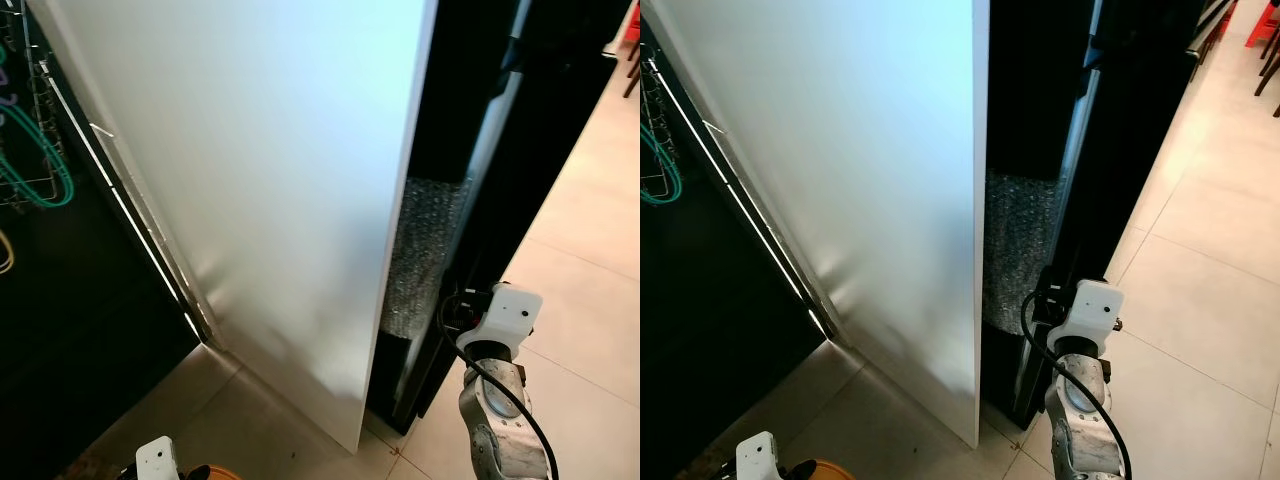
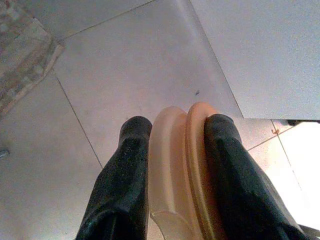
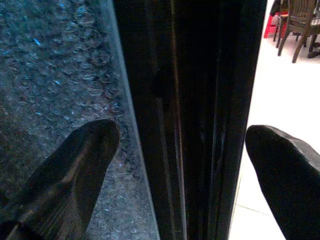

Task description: Restocking fridge

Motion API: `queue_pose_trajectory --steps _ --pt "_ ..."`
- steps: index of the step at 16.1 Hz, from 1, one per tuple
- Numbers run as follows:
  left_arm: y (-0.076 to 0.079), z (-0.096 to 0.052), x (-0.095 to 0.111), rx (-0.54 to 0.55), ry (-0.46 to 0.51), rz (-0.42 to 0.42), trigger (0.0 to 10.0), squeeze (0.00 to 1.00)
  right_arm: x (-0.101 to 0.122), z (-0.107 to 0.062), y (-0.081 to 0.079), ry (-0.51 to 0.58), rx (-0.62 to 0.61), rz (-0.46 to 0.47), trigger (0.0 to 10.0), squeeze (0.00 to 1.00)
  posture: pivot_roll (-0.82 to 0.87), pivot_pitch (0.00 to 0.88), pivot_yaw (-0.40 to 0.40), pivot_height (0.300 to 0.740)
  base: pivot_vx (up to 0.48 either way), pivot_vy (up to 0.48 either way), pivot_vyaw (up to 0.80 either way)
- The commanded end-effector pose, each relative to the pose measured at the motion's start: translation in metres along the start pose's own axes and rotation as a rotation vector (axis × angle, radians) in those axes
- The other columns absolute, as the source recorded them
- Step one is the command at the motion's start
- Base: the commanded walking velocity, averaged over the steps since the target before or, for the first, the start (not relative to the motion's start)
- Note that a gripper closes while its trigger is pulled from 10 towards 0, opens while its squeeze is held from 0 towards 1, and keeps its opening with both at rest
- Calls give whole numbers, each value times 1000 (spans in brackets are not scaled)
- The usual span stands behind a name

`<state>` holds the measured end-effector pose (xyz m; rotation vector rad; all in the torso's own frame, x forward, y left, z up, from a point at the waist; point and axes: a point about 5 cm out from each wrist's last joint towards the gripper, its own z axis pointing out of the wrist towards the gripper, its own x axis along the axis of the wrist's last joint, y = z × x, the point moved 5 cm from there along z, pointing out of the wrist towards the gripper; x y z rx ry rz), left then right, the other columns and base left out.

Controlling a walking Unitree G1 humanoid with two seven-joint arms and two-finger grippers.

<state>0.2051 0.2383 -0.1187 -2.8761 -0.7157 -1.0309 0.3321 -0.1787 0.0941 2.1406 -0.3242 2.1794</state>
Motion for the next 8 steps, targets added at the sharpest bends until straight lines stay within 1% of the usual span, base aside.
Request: queue_pose_trajectory --steps 1,5,7,8 --pt "-4 -1 -3 11 -11 -9 10000 0 6 4 -7 13 28 -2 10000 0 -61 9 32 740 0 0 0" --pt "-3 -1 -3 9 -13 -7 10000 0 16 13 -10 50 25 -2 10000 0 -58 5 33 740 0 0 0" --pt "-4 -1 -3 10 -13 -10 10000 0 18 16 -9 54 9 -7 10000 0 -50 1 32 740 0 0 0" --pt "-4 -1 -3 10 -13 -10 10000 0 18 17 -6 51 -13 -10 10000 0 -46 0 31 740 0 0 0"
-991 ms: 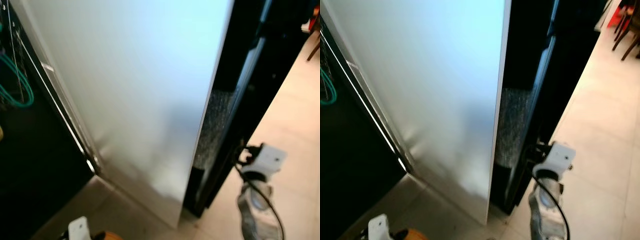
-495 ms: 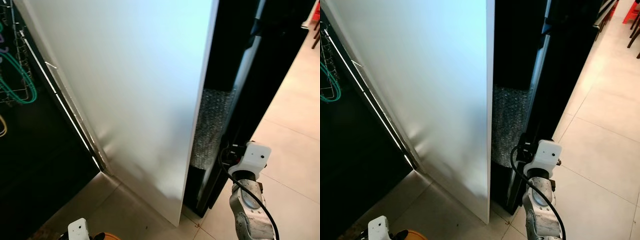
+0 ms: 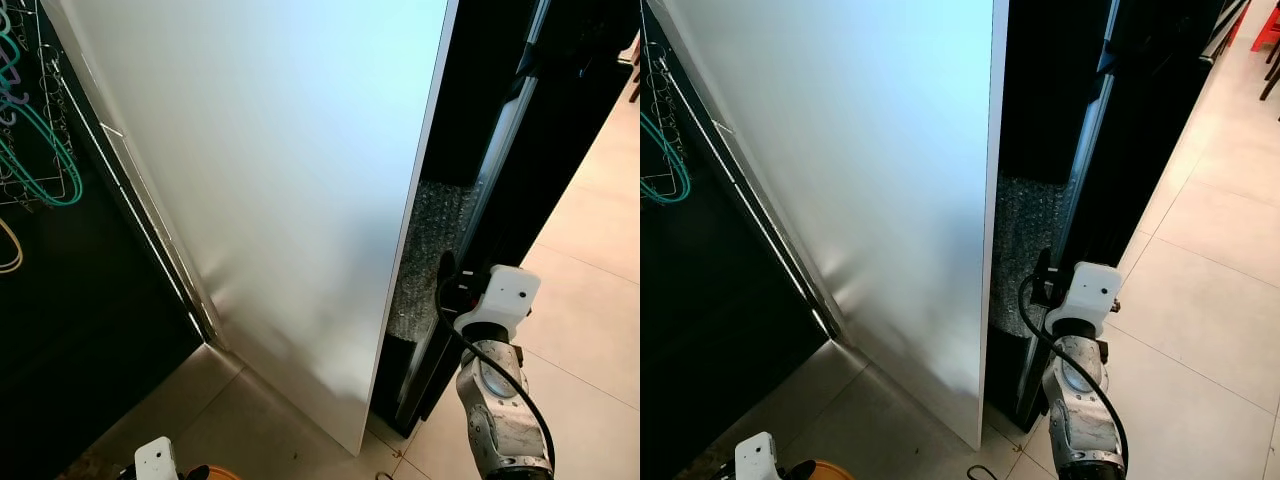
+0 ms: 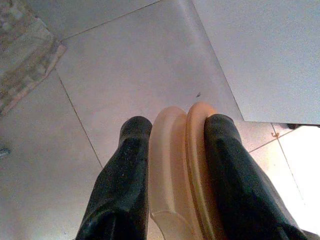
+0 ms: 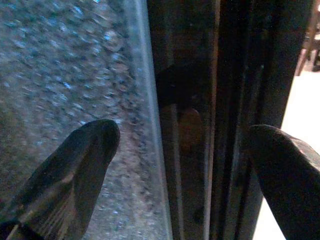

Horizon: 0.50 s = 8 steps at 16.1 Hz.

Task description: Restocking fridge

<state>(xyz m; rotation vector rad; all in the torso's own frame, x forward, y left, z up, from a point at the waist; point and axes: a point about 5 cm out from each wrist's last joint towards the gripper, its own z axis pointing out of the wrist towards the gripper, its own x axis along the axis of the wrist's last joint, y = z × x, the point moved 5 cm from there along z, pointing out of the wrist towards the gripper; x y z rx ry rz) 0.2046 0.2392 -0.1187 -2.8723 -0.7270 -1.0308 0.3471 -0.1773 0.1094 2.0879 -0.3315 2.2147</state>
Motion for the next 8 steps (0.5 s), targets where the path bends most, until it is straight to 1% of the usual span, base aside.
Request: queue_pose_trajectory --steps 1,3,5,7,8 --pt "-4 -1 -3 7 -14 -2 10000 0 4 3 11 13 -66 2 10000 0 -44 0 32 740 0 0 0" --pt "-5 -1 -3 8 -15 2 10000 0 4 2 20 16 -111 4 10000 0 -51 0 36 740 0 0 0" --pt "-5 -1 -4 6 -18 13 10000 0 -1 0 23 2 -111 1 10000 0 -53 0 38 740 0 0 0" --pt "-4 -1 -4 4 -18 16 10000 0 -2 0 23 -2 -102 0 10000 0 -57 0 42 740 0 0 0" --pt "-2 -1 -3 -2 -18 20 10000 0 -2 3 20 -4 -82 2 10000 0 -59 0 43 740 0 0 0"
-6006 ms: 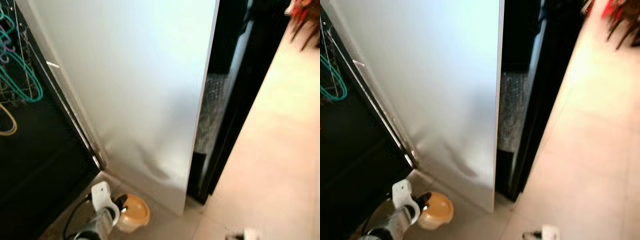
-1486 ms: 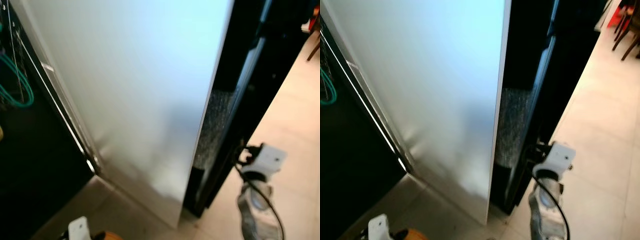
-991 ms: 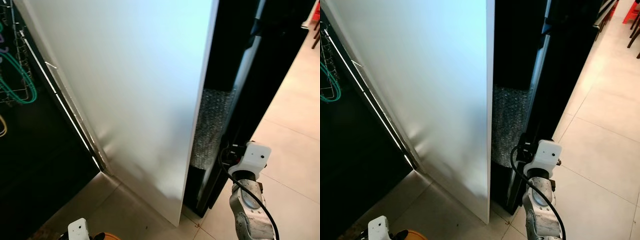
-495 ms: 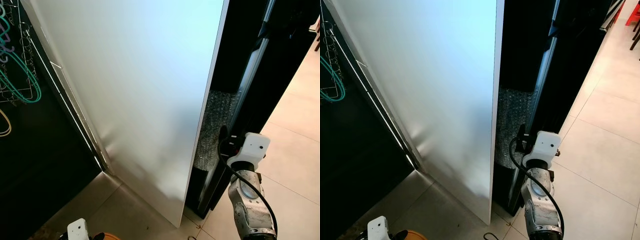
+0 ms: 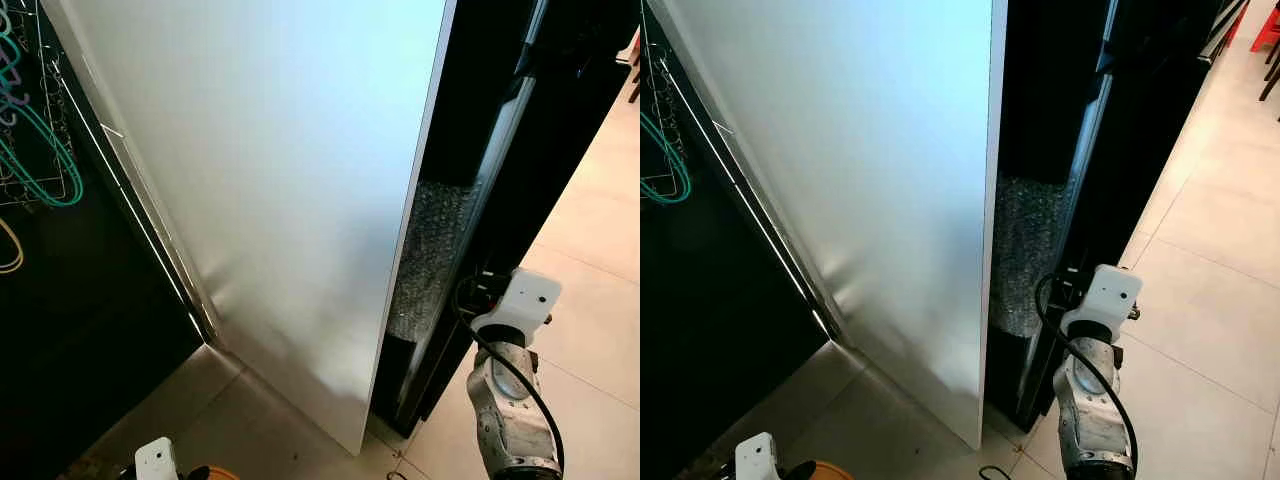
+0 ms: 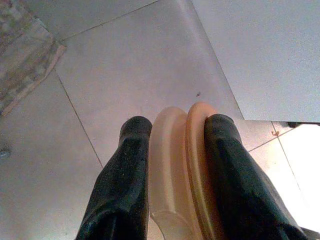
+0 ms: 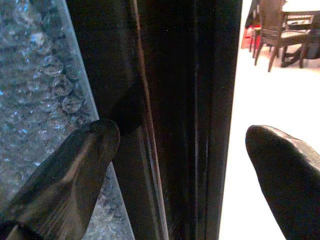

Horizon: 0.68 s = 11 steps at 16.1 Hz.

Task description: Restocking fridge

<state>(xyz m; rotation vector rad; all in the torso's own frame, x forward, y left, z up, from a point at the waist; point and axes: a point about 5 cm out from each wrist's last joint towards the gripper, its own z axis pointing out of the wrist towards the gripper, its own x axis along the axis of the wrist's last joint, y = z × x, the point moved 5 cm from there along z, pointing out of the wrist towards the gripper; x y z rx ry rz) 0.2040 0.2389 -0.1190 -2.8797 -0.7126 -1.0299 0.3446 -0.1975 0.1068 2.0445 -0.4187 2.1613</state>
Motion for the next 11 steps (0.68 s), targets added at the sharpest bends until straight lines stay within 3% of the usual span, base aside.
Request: queue_pose_trajectory --steps 1,4,8,11 --pt "-2 0 -2 2 -15 13 10000 0 -1 3 -2 -5 16 3 10000 0 -59 0 43 740 0 0 0" --pt "0 0 -3 -7 -19 20 10000 0 1 7 -11 -8 60 6 10000 0 -53 0 38 740 0 0 0" --pt "-25 -5 -6 22 -28 14 10000 0 0 9 -11 -7 61 12 10000 0 -54 0 38 740 0 0 0" --pt "-33 -8 -10 31 -33 10 10000 0 0 12 -14 -13 77 14 10000 0 -49 0 38 740 0 0 0"
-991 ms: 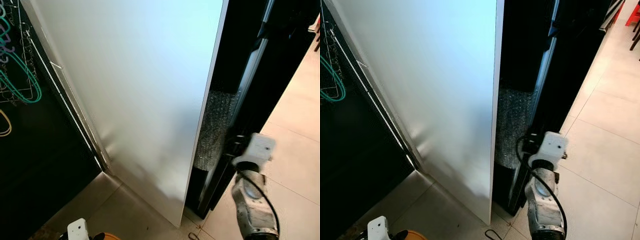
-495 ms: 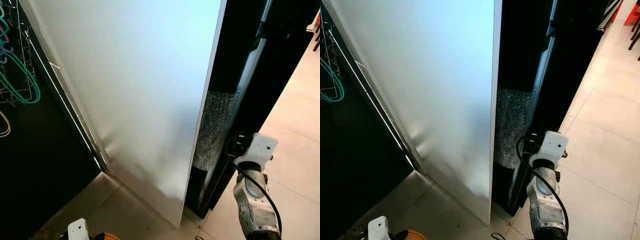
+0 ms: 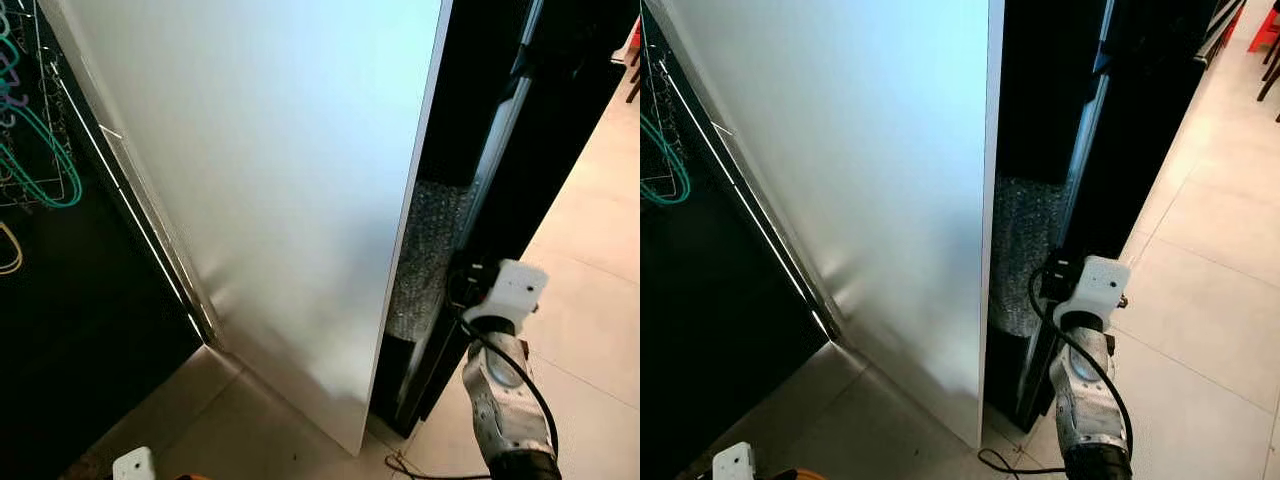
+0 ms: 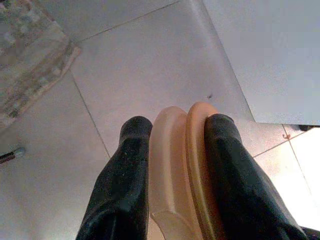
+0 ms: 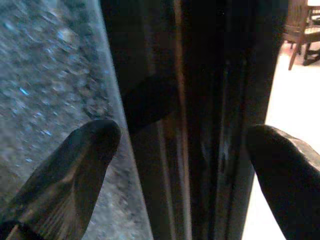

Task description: Restocking fridge

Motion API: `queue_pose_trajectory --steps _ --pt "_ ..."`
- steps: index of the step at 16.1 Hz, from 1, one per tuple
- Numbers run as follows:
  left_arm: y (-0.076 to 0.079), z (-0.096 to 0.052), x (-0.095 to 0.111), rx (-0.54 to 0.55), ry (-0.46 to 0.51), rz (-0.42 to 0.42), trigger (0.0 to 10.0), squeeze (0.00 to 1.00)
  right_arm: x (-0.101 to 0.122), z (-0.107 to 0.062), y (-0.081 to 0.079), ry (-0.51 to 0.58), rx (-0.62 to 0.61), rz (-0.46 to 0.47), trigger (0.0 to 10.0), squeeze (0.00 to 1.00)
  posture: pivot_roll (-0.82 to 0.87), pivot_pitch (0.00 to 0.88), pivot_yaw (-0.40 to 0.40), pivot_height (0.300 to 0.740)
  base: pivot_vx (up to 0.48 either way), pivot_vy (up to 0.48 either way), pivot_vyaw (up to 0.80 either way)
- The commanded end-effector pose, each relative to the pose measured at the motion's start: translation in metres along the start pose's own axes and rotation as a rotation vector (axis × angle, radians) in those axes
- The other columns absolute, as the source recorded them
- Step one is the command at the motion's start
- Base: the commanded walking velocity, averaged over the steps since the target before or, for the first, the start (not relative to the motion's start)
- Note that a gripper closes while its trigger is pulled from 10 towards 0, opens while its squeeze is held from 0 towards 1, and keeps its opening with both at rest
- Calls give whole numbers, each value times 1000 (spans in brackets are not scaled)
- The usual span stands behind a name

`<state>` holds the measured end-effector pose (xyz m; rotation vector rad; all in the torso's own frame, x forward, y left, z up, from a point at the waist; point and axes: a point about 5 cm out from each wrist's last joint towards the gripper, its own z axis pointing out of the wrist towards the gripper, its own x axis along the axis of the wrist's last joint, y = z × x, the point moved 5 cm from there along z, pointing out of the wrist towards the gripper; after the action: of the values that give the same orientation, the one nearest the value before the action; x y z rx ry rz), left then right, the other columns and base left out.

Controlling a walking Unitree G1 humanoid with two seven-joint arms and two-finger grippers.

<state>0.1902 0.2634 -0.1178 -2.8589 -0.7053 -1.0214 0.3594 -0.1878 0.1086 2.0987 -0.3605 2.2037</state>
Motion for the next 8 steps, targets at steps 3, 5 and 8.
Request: queue_pose_trajectory --steps 3,5,8 --pt "-5 -4 -18 4 -49 2 10000 0 -1 4 -5 -2 21 3 10000 0 -48 0 38 740 0 0 0" --pt "3 -3 -22 -8 -55 5 10000 0 3 7 -6 14 5 10 10000 0 -44 0 39 740 0 0 0" --pt "14 -1 -22 -20 -55 11 10000 0 10 7 6 50 -49 11 10000 0 -43 1 41 740 0 0 0"
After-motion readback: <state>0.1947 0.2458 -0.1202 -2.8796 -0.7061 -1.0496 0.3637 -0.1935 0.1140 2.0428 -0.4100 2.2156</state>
